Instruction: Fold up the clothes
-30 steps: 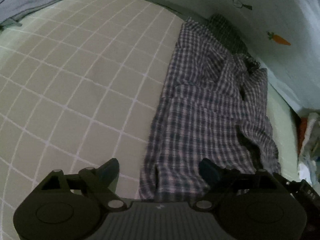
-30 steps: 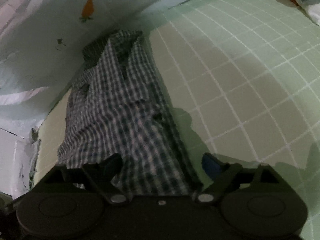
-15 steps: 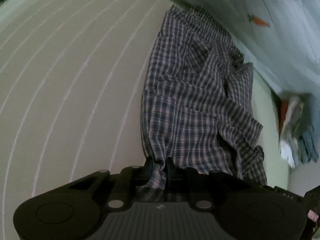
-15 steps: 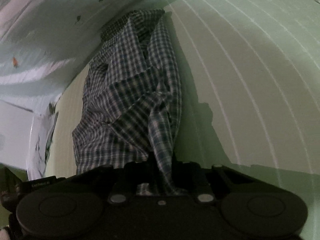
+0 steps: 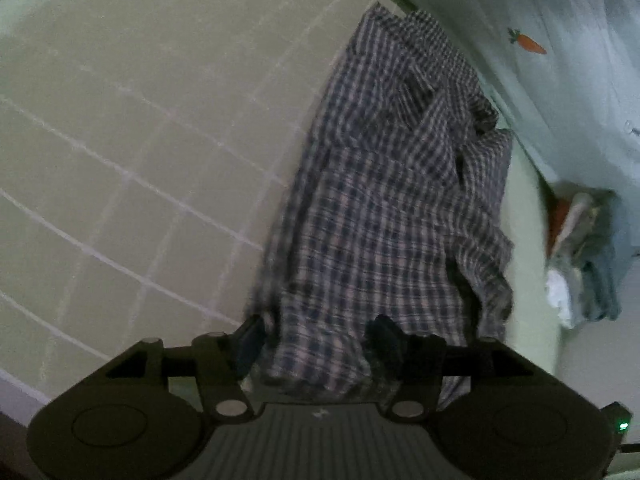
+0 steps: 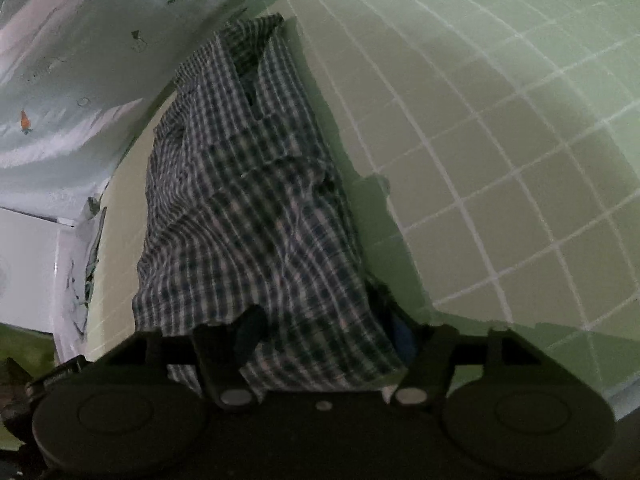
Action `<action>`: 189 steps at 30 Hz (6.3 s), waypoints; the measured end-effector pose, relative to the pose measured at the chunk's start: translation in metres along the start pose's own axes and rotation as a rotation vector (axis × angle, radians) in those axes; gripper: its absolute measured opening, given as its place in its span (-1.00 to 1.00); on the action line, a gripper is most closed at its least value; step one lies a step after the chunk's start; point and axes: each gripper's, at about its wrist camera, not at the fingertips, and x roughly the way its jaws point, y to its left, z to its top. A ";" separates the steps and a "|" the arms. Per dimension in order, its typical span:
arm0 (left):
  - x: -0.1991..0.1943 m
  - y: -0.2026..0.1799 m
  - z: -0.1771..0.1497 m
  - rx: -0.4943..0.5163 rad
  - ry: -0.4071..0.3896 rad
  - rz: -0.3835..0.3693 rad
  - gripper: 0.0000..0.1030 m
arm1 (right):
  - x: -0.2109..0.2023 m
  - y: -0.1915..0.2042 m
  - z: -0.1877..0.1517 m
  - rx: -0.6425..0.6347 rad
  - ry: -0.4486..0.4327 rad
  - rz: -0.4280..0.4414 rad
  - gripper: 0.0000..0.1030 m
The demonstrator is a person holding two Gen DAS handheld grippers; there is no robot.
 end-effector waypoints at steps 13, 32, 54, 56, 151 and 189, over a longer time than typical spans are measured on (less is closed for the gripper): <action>-0.017 0.006 -0.032 -0.321 0.048 -0.165 -0.79 | -0.053 -0.029 -0.005 0.068 0.169 0.218 -0.89; 0.004 -0.027 0.043 -0.923 -0.105 -0.443 -0.81 | -0.014 -0.020 0.115 0.517 0.236 0.495 -0.89; 0.057 -0.074 0.229 -0.181 -0.252 -0.202 0.61 | 0.065 0.075 0.255 -0.014 -0.181 0.095 0.49; 0.063 -0.079 0.223 -0.117 -0.228 -0.195 0.61 | 0.064 0.072 0.249 -0.016 -0.180 0.101 0.54; 0.205 -0.663 0.066 0.680 -0.414 -0.302 0.72 | -0.280 -0.212 0.457 -0.074 -0.918 -0.404 0.46; 0.152 -0.546 -0.108 0.891 -0.465 -0.214 1.00 | -0.293 -0.174 0.246 -0.250 -0.837 -0.497 0.98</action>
